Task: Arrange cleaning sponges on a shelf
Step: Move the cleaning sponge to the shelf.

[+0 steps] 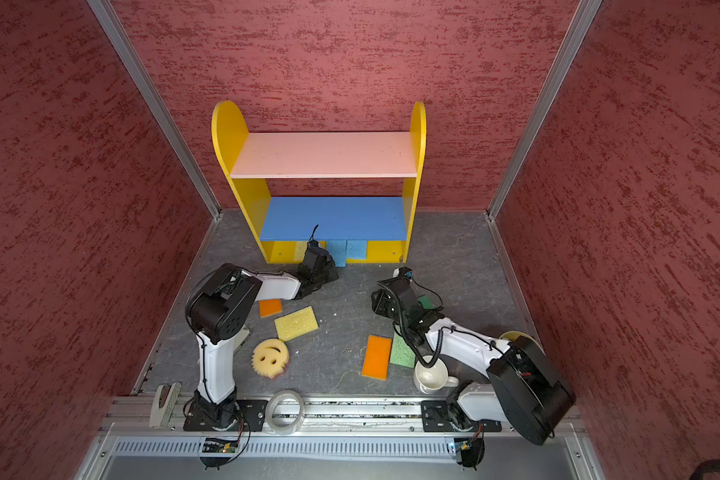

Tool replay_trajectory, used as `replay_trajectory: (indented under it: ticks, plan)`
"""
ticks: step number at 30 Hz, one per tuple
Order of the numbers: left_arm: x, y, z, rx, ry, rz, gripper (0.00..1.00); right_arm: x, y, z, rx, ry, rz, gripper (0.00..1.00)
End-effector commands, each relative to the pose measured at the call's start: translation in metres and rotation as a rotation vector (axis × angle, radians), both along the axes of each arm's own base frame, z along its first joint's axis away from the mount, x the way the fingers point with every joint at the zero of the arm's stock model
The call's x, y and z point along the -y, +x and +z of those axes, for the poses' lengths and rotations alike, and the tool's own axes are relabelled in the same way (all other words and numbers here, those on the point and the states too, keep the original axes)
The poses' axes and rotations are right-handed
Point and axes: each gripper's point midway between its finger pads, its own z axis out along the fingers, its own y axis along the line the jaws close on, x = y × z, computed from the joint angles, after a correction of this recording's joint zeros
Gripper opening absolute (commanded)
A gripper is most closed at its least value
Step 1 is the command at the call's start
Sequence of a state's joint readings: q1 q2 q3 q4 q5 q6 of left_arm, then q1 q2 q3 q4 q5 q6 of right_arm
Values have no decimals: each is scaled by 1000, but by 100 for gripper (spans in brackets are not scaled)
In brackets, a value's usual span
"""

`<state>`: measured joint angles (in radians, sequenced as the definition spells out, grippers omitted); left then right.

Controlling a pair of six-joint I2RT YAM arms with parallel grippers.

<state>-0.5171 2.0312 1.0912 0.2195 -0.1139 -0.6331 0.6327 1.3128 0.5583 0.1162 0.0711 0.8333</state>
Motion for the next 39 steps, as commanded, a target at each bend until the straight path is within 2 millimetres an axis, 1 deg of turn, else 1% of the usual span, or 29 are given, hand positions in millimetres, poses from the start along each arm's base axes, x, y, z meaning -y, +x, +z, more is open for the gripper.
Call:
replay_trajectory:
  ticks: [1, 8, 15, 17, 20, 22, 24, 25, 26, 27, 29, 30, 32, 34, 35, 36, 37, 39]
  plan:
    - [6, 19, 32, 116, -50, -5, 0, -6, 8, 10, 19, 42, -6, 48]
    - [10, 3, 40, 131, -62, -21, 0, -10, 11, 12, 47, 24, 23, 48]
    - [12, -20, 49, 133, -56, -42, 0, -10, 17, 5, 83, -102, 78, 44]
    - [9, -29, 53, 139, -57, -45, 0, -16, 20, 7, 113, -136, 111, 37]
    - [6, -43, 63, 166, -68, -58, 0, -26, 24, 14, 184, -211, 154, 19]
    - [5, -53, 74, 200, -82, -74, 0, -31, 25, 18, 227, -259, 174, 15]
    - [1, -65, 86, 242, -90, -86, 2, -34, 26, 20, 256, -290, 185, 13]
    - [-1, -71, 94, 266, -103, -86, 5, -35, 27, 20, 261, -294, 187, 12]
    - [-6, -77, 96, 269, -114, -78, 9, -36, 27, 22, 266, -291, 190, 12]
    - [-8, -79, 106, 300, -153, -67, 10, -37, 27, 22, 267, -290, 192, 12]
    - [-19, -85, 110, 284, -236, -20, 12, -38, 26, 22, 269, -283, 193, 12]
    - [-24, -87, 107, 260, -286, -11, 12, -39, 25, 22, 269, -279, 193, 12]
    - [-34, -90, 100, 205, -445, 27, 10, -39, 24, 22, 269, -272, 189, 12]
    - [-41, -92, 93, 176, -589, 46, 3, -38, 23, 24, 272, -267, 184, 12]
    - [-43, -90, 90, 163, -657, 43, 0, -37, 23, 25, 273, -265, 182, 12]
    - [-42, -88, 86, 142, -703, 34, 0, -36, 22, 25, 273, -264, 181, 11]
    - [-39, -83, 84, 122, -754, 15, 0, -35, 21, 26, 275, -261, 178, 11]
    - [-31, -76, 73, 68, -839, 0, 0, -34, 20, 26, 274, -260, 175, 11]
